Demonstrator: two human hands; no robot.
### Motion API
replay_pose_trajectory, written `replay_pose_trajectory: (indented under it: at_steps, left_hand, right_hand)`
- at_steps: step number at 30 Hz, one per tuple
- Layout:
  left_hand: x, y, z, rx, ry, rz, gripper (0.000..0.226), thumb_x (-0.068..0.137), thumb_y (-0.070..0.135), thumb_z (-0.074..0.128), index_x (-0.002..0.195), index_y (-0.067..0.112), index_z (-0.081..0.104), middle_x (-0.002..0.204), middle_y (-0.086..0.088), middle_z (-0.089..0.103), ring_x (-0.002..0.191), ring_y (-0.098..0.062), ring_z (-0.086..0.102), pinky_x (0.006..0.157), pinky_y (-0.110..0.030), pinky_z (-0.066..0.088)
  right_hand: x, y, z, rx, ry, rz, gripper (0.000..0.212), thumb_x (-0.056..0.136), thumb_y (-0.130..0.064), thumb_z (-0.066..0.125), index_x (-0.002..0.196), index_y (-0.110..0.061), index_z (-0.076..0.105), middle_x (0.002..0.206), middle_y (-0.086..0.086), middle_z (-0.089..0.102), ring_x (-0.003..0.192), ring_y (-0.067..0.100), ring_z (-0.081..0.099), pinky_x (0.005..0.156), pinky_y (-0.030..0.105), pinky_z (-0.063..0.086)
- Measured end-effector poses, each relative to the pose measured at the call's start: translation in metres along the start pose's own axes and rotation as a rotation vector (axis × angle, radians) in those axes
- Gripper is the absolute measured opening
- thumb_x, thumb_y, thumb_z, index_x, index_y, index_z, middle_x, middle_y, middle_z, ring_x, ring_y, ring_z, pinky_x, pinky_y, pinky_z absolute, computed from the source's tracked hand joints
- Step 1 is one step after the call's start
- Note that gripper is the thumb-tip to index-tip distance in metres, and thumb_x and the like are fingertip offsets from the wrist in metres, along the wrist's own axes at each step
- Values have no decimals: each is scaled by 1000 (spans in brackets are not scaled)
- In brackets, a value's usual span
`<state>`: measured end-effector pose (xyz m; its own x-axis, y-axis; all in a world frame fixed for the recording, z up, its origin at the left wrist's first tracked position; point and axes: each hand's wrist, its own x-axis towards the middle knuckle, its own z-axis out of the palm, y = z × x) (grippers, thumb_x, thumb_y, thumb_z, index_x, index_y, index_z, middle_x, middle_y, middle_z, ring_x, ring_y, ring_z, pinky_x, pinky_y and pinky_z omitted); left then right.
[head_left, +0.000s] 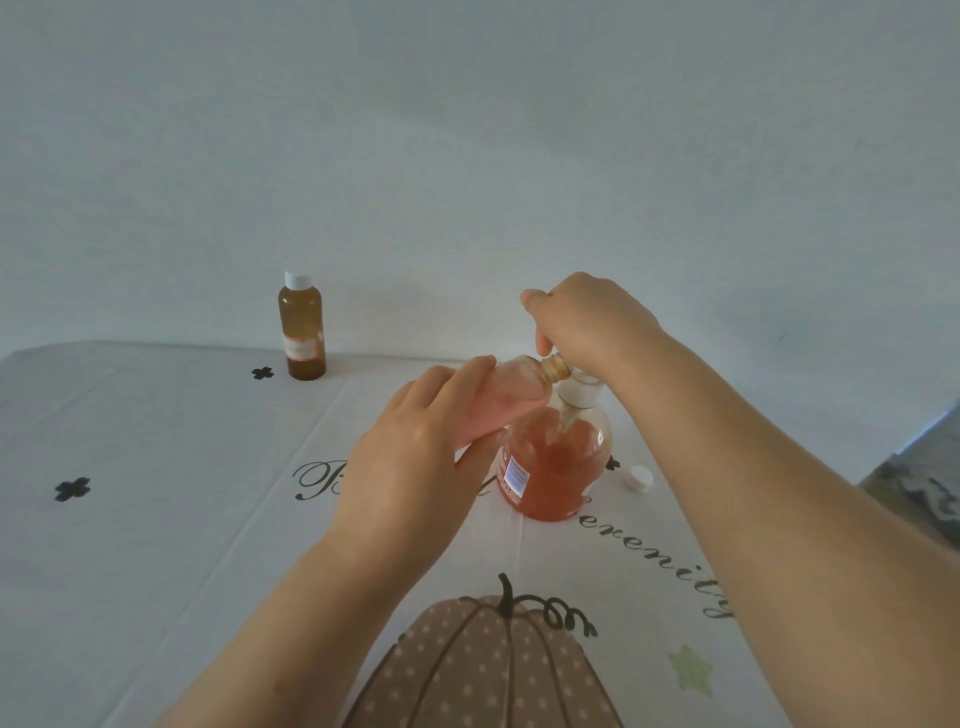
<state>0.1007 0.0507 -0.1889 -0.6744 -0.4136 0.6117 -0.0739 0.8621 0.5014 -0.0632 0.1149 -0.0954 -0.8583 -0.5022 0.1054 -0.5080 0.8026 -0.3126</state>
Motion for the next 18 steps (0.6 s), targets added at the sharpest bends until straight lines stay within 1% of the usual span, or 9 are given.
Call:
replay_pose_trajectory:
  at_steps: [3,6,8,11,14,16,18]
  left_hand:
    - [-1,1,0,-7,3,6,55,84,30,69,135,26,48,114,9,60,97,-16,57,64,-33,51]
    - [-2,4,-2,-23,14,16,55,85,29,69,136,26,47,114,10,60,96,-14,57,65,-33,51]
    - [-1,6,-2,-28,25,23,56,85,29,69,136,26,47,113,10,59,95,-14,57,64,-33,51]
    - [-1,6,-3,-31,33,31,56,84,29,70,135,25,48,111,10,60,94,-14,58,62,-32,51]
    - [-1,6,-4,-26,39,34,55,84,29,71,135,25,48,111,10,60,93,-14,58,60,-30,50]
    - [-1,6,-4,-27,36,29,55,85,30,70,135,24,49,112,9,61,93,-14,58,61,-30,50]
    - [-1,6,-3,-31,26,23,54,86,32,69,135,25,48,113,9,60,94,-14,58,62,-30,51]
  right_hand:
    - [-1,0,0,10,-5,-4,43,93,-34,37,88,-9,71,68,4,62,64,23,57,60,29,41]
    - [-2,-1,-7,33,10,-13,41,92,-33,39,90,-7,71,76,5,66,66,23,58,61,29,42]
    - [-3,-2,-13,25,-1,-29,40,93,-34,40,90,-8,71,79,4,67,70,24,61,63,30,43]
    - [-4,-4,-18,-27,-31,-52,41,95,-39,40,90,-11,69,81,2,66,80,24,64,70,34,46]
    - [-4,-6,-17,-6,-85,-46,40,93,-37,42,87,-9,70,76,0,65,78,25,64,78,37,50]
    - [-4,-7,-16,36,-106,-18,39,93,-35,44,83,-9,71,69,-2,63,70,23,62,74,34,49]
    - [-3,-8,-15,66,-107,12,39,94,-34,44,84,-8,71,64,-2,60,63,21,57,66,31,44]
